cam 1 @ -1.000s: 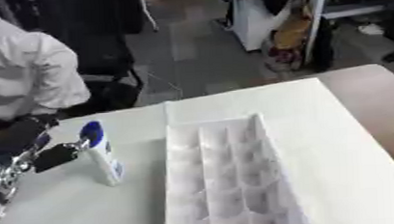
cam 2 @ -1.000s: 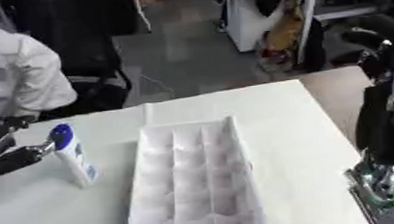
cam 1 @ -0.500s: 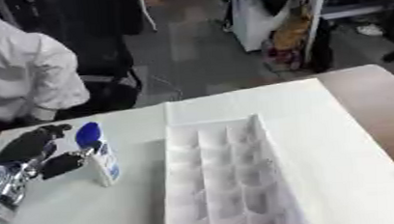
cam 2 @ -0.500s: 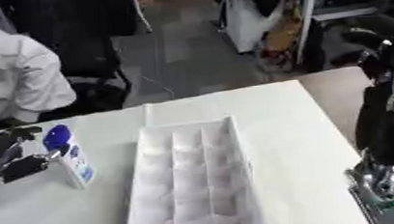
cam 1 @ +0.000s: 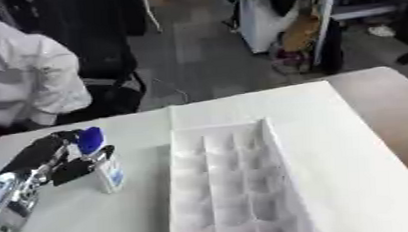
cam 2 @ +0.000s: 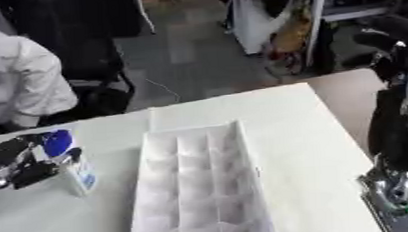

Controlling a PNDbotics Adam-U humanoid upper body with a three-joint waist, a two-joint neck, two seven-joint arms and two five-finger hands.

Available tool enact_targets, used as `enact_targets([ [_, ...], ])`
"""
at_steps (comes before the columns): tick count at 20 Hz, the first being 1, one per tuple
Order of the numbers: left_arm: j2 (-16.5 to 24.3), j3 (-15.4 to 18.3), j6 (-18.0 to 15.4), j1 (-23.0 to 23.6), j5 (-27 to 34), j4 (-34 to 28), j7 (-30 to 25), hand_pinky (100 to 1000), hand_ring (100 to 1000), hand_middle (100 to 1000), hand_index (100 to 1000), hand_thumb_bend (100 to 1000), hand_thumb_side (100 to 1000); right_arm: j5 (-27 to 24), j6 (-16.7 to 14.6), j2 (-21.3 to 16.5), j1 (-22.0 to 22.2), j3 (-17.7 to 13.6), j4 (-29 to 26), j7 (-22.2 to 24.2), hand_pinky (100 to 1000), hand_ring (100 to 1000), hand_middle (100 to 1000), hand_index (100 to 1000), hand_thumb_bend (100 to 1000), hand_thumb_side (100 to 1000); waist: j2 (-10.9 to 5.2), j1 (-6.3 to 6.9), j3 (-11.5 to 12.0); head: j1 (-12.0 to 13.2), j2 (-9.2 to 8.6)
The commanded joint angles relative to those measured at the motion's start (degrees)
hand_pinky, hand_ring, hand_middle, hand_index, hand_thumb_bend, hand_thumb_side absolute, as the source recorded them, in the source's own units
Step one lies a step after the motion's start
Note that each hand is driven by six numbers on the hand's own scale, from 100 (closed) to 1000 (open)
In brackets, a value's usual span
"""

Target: Pick up objects on the table and place them in the box.

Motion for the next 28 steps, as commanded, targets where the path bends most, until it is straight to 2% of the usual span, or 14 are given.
enact_targets([
  [1, 0.43, 0.12, -0.69, -1.31, 0.99, 0.27, 0.73, 654, 566, 818, 963, 499, 1000, -0.18, 0.15, -0.85, -0.8, -0.02, -0.9, 0.17, 493, 666, 691, 765, 100, 864, -0.91, -0.16, -0.14, 0.04, -0.1],
  [9, -0.53, 0.51, -1.5, -1.63, 2.59, 3.98, 2.37, 639, 548, 806, 954, 512, 1000, -0.33, 0.08, -0.54, -1.22, 0.1, -0.9, 0.29, 493, 666, 691, 765, 100, 865, -0.78, -0.15, -0.57, 0.23, -0.38],
  [13, -0.86, 0.9, -1.92, -2.1, 3.56, 6.3, 3.59, 627, 530, 791, 942, 519, 971, -0.42, 0.04, -0.41, -1.46, 0.16, -0.9, 0.38, 493, 666, 691, 765, 100, 865, -0.61, -0.15, -0.85, 0.39, -0.68],
  [14, -0.92, 1.02, -2.08, -2.24, 3.79, 6.84, 4.22, 598, 500, 757, 910, 472, 920, -0.44, 0.03, -0.38, -1.51, 0.17, -0.9, 0.4, 493, 666, 691, 765, 100, 865, -0.57, -0.15, -0.93, 0.43, -0.73],
  [15, -1.01, 1.22, -2.18, -2.41, 4.01, 7.33, 5.3, 591, 494, 752, 905, 462, 913, -0.46, 0.03, -0.35, -1.57, 0.18, -0.9, 0.42, 493, 666, 691, 765, 100, 865, -0.51, -0.15, -1.02, 0.49, -0.79],
  [16, -1.1, 1.41, -2.25, -2.56, 4.18, 7.75, 6.75, 507, 418, 662, 838, 319, 850, -0.48, 0.02, -0.33, -1.62, 0.19, -0.9, 0.43, 493, 666, 691, 765, 100, 864, -0.47, -0.16, -1.1, 0.53, -0.85],
  [17, -1.21, 1.64, -2.26, -2.68, 4.32, 8.12, 8.93, 520, 429, 678, 847, 339, 855, -0.49, 0.01, -0.3, -1.67, 0.19, -0.9, 0.45, 493, 666, 691, 765, 100, 864, -0.43, -0.17, -1.18, 0.57, -0.91],
  [18, -1.3, 1.8, -2.3, -2.78, 4.49, 8.46, 11.03, 302, 276, 522, 742, 100, 845, -0.51, 0.01, -0.27, -1.69, 0.19, -0.9, 0.46, 493, 666, 691, 765, 100, 865, -0.41, -0.19, -1.22, 0.6, -0.96],
  [19, -1.36, 2.02, -2.36, -2.84, 4.74, 8.71, 13.59, 230, 222, 479, 710, 100, 864, -0.52, 0.02, -0.25, -1.72, 0.19, -0.9, 0.46, 493, 666, 691, 765, 100, 865, -0.39, -0.2, -1.25, 0.63, -1.01],
  [20, -1.41, 2.11, -2.51, -2.86, 5.09, 9.07, 15.96, 127, 125, 393, 641, 100, 841, -0.53, 0.02, -0.23, -1.74, 0.19, -0.9, 0.48, 493, 666, 691, 765, 100, 864, -0.38, -0.19, -1.26, 0.67, -1.04],
  [21, -1.43, 2.17, -2.83, -2.85, 5.56, 9.39, 18.2, 100, 100, 338, 597, 100, 817, -0.53, 0.02, -0.24, -1.76, 0.2, -0.9, 0.49, 493, 666, 691, 765, 100, 865, -0.39, -0.18, -1.26, 0.69, -1.07],
  [22, -1.43, 2.12, -3.29, -2.85, 6.09, 9.73, 20.07, 100, 100, 253, 524, 100, 786, -0.54, 0.02, -0.24, -1.76, 0.22, -0.9, 0.51, 493, 666, 691, 765, 100, 864, -0.4, -0.16, -1.25, 0.7, -1.09],
  [25, -1.23, 1.9, -5.37, -2.88, 7.31, 9.94, 24.64, 100, 100, 102, 432, 100, 741, -0.55, 0.04, -0.28, -1.75, 0.24, -0.9, 0.57, 493, 666, 691, 765, 100, 865, -0.43, -0.14, -1.22, 0.74, -1.14],
  [28, -0.97, 1.71, -7.41, -2.92, 7.62, 9.45, 28.09, 100, 100, 100, 396, 100, 719, -0.55, 0.07, -0.31, -1.71, 0.23, -0.9, 0.61, 493, 666, 691, 765, 100, 865, -0.46, -0.14, -1.19, 0.78, -1.17],
])
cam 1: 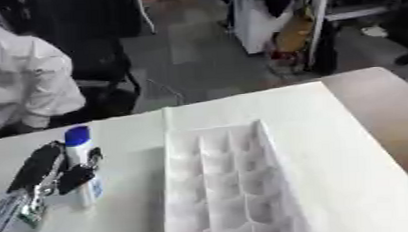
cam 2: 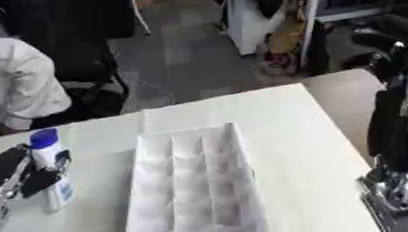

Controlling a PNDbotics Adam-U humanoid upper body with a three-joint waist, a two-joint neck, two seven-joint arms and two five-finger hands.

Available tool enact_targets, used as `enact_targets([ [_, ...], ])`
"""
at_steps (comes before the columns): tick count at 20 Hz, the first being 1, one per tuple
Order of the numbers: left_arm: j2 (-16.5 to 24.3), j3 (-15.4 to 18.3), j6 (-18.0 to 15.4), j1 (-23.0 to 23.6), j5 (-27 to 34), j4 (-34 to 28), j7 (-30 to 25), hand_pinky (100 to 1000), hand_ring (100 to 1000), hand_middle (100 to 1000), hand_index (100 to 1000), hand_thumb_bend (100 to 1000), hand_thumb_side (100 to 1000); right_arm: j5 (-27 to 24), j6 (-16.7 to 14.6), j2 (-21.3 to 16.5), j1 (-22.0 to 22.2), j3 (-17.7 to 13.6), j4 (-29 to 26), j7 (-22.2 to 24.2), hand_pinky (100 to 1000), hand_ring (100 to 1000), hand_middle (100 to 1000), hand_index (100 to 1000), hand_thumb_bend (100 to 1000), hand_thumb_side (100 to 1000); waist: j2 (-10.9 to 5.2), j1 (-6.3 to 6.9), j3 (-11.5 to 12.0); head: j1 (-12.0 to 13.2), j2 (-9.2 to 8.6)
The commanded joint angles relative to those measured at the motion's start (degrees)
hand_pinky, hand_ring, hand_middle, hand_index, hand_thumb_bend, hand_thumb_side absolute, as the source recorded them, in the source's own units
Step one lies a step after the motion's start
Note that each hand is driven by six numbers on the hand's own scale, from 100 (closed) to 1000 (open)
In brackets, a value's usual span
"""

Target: Pick up objects on the table and place them in the box.

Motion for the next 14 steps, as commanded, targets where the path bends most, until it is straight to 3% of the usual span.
enact_targets([
  [1, 1.5, 0.25, -1.93, -1.45, 0.64, -1.28, 3.68, 100, 100, 100, 391, 100, 716, -0.24, 0.01, -0.43, -0.75, -0.1, -0.9, 0.19, 493, 666, 691, 765, 100, 865, -0.9, -0.13, 0.07, 0.41, -0.57],
  [6, 2.2, -0.17, -3.4, -1.7, 1.74, -3.86, 4.87, 100, 100, 100, 376, 100, 706, -0.22, 0.06, -0.52, -0.66, -0.11, -0.9, 0.26, 493, 666, 691, 765, 100, 865, -0.94, -0.08, 0.13, 0.44, -0.44],
  [14, 3.93, -2.77, -5.56, -2.48, 5.96, -13.11, 2.19, 100, 100, 100, 372, 100, 705, -0.19, 0.11, -0.7, -0.54, -0.05, -0.9, 0.35, 493, 666, 691, 765, 100, 865, -1.02, 0.08, 0.26, 0.53, 0.07],
])
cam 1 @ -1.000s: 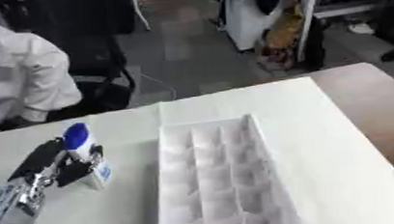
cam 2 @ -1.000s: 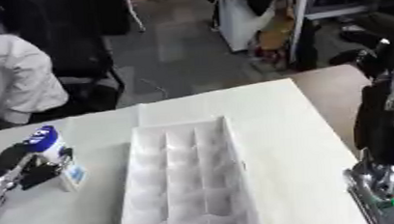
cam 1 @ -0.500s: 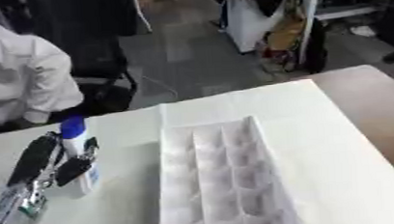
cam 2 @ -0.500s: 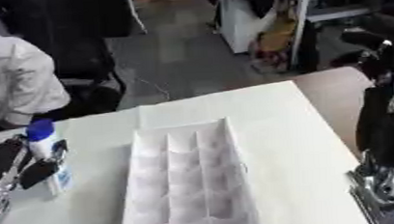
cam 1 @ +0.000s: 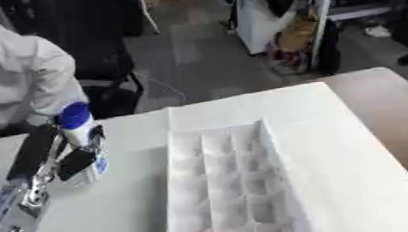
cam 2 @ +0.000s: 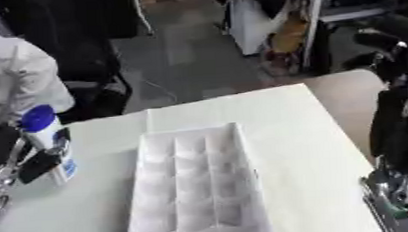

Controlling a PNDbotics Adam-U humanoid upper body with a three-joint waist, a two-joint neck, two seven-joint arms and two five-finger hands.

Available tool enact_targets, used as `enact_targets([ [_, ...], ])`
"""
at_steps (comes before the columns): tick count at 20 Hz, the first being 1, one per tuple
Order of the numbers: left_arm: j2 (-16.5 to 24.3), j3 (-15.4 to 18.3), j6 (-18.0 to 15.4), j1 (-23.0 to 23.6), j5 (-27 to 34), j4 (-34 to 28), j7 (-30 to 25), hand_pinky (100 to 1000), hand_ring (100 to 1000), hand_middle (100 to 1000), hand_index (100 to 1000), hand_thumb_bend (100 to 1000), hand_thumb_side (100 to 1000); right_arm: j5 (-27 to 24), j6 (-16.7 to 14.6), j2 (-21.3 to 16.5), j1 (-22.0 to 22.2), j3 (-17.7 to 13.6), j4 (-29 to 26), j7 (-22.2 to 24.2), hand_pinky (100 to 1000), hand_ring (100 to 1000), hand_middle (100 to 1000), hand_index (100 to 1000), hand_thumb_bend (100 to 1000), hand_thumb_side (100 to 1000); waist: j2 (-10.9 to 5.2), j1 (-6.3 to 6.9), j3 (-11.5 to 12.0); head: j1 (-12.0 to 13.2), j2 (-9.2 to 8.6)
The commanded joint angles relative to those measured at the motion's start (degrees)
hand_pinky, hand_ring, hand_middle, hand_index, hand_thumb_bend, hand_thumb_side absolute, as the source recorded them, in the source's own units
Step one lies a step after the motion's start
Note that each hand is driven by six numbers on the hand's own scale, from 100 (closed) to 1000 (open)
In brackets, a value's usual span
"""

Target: Pick up objects on the table and place them in the box.

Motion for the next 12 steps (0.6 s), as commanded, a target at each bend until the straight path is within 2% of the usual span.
enact_targets([
  [1, 2.54, -1.54, -1.47, -1.74, 2.31, -5.2, -2.05, 100, 100, 100, 372, 100, 706, -0.15, 0.02, -0.7, -0.55, -0.04, -0.9, 0.24, 493, 666, 691, 765, 100, 865, -1.03, -0.11, 0.04, 0.35, 0.08],
  [3, 2.89, -2.85, -2.53, -1.9, 3.84, -7.69, -4.29, 100, 100, 100, 372, 100, 729, -0.16, 0.03, -0.7, -0.6, -0.02, -0.9, 0.27, 493, 666, 691, 765, 100, 866, -1.03, -0.09, -0.03, 0.35, 0.18],
  [8, 3.6, -5.54, -6.05, -2.52, 8.7, -12.26, -11.37, 100, 100, 100, 374, 100, 719, -0.21, 0.02, -0.66, -0.78, 0.06, -0.9, 0.36, 494, 666, 691, 765, 100, 865, -1.04, 0.03, -0.17, 0.32, 0.3],
  [12, 3.95, -7.25, -10.28, -3.78, 11.96, -13.71, -16.7, 100, 100, 100, 376, 100, 731, -0.31, 0.0, -0.6, -1.07, 0.22, -0.9, 0.53, 494, 666, 691, 765, 100, 865, -1.07, 0.19, -0.47, 0.38, 0.27],
])
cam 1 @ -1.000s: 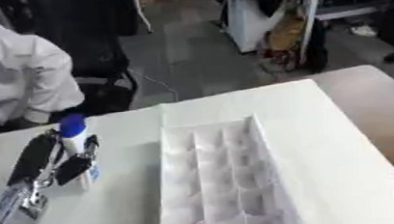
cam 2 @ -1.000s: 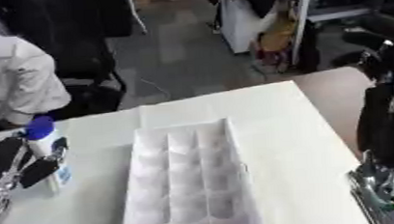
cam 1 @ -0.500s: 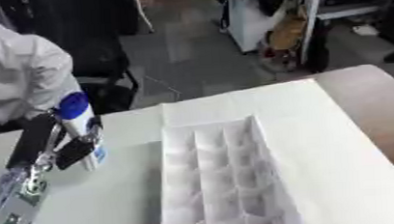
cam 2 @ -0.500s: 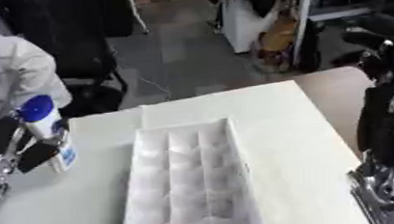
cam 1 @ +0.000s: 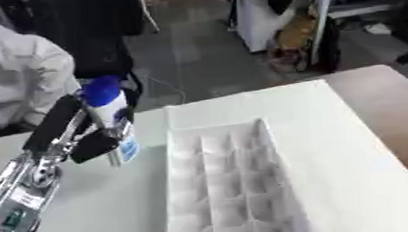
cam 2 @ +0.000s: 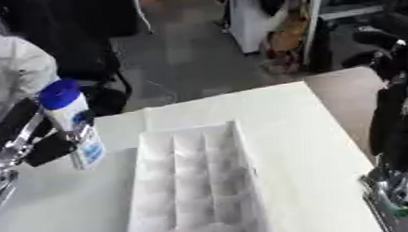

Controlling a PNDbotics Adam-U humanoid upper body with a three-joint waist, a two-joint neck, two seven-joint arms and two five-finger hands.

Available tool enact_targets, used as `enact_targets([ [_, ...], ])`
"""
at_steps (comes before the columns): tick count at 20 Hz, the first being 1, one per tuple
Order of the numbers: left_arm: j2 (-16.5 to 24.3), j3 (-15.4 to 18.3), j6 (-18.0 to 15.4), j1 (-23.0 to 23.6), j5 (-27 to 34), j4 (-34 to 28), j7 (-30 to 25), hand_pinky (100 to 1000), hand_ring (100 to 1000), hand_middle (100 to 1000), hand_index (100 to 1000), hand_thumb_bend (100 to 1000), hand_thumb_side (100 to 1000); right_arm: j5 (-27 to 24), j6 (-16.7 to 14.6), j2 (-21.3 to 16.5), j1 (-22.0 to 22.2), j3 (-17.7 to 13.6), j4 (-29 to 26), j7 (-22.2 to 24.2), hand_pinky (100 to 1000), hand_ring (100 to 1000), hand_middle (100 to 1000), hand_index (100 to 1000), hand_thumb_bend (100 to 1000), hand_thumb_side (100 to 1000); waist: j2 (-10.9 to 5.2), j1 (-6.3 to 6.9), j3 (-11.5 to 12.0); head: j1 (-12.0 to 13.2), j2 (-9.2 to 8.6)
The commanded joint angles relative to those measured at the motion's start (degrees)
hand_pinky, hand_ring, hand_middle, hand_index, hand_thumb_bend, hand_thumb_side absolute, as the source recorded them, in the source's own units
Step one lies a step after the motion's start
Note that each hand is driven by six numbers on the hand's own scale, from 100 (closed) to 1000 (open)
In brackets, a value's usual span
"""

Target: Pick up objects on the table and place them in the box.

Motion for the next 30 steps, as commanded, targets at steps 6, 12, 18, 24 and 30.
enact_targets([
  [6, 1.83, -2.22, -9.77, -3.32, 4.08, -0.62, -6.77, 100, 100, 100, 379, 100, 740, -0.49, -0.09, -0.4, -1.72, 0.25, -0.9, 0.63, 494, 666, 691, 765, 100, 865, -0.94, 0.17, -0.84, 0.38, -0.43],
  [12, 0.84, -4.72, -19.89, -5.05, 12.54, 1.39, -14.4, 100, 100, 100, 408, 100, 778, -0.85, -0.18, -0.16, -2.57, 0.68, -0.9, 1.15, 494, 666, 691, 765, 100, 865, -0.6, 0.5, -1.81, 0.63, -0.69],
  [18, 0.18, -4.18, -23.28, -6.42, 16.41, 3.86, -19.94, 100, 100, 100, 424, 100, 795, -1.04, -0.3, 0.03, -3.15, 0.81, -0.9, 1.39, 495, 666, 690, 765, 100, 865, -0.36, 0.76, -2.37, 0.43, -0.93],
  [24, -0.23, -3.41, -23.75, -6.67, 16.91, 5.39, -19.93, 100, 100, 161, 460, 100, 818, -1.12, -0.4, 0.16, -3.57, 0.86, -0.9, 1.48, 495, 665, 690, 765, 100, 865, -0.19, 0.95, -2.75, 0.17, -1.07],
  [30, -0.39, -2.82, -24.18, -7.01, 16.22, 6.36, -17.11, 467, 469, 666, 794, 100, 1000, -1.16, -0.46, 0.27, -3.92, 0.91, -0.9, 1.55, 495, 665, 690, 765, 100, 865, 0.01, 1.11, -3.11, 0.0, -1.05],
])
